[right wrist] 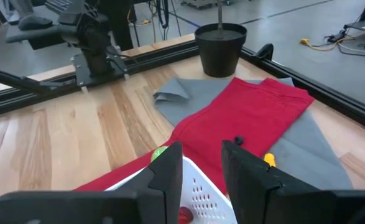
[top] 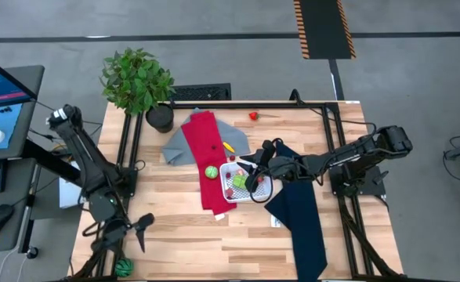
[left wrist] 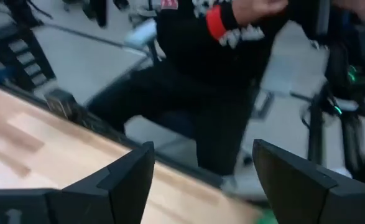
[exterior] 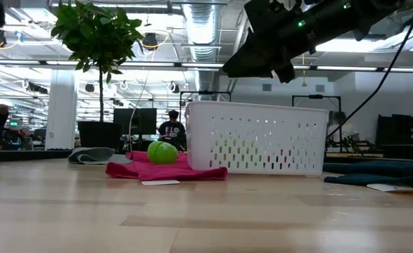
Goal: Pick and placing Produce into tupperware
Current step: Put the watermelon into the white bin
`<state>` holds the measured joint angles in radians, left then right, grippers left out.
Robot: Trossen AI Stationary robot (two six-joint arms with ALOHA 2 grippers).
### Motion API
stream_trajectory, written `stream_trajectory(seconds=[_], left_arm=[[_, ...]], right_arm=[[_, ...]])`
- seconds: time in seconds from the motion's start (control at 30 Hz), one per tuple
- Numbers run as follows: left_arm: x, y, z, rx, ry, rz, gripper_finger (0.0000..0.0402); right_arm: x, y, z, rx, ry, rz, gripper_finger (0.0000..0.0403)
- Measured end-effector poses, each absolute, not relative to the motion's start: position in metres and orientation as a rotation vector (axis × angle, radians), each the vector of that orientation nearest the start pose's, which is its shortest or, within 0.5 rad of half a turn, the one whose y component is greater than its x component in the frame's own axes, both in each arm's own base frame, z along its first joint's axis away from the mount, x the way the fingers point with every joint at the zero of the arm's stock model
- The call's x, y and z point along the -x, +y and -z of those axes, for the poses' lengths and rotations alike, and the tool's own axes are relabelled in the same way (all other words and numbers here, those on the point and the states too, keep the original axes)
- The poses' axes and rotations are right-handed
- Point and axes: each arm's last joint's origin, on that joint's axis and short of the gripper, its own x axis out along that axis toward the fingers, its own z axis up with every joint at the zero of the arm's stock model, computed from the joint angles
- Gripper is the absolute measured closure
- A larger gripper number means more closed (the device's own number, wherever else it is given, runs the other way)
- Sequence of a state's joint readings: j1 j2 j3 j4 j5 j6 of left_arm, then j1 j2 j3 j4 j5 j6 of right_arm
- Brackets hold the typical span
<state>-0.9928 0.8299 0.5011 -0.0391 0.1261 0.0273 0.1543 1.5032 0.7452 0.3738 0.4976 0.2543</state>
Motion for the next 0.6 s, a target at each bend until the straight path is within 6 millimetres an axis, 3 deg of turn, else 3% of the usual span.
stream_trajectory(seconds=[0.07,0.23,0.43,0.6], left_arm=[[-0.101,-0.161,-0.239,-0.184,0.33,1.103,0.0139],[-0.104,-0.165,-0.218,-0.154,0.557,1.049,0.0139],[-0.107,-0.175,-0.202,-0.113,0.68,1.021,0.0139],[-0.1,-0.177,-0.189,-0.258,0.759,1.098,0.0139]], right_arm=[[-0.306,0.034,-0.207,-0.125,0.32,0.383,0.027],[-0.306,0.034,-0.207,-0.125,0.32,0.382,0.0268],[-0.306,0.034,-0.207,-0.125,0.32,0.383,0.027],[-0.306,0.034,-0.207,-0.125,0.32,0.383,0.0269]])
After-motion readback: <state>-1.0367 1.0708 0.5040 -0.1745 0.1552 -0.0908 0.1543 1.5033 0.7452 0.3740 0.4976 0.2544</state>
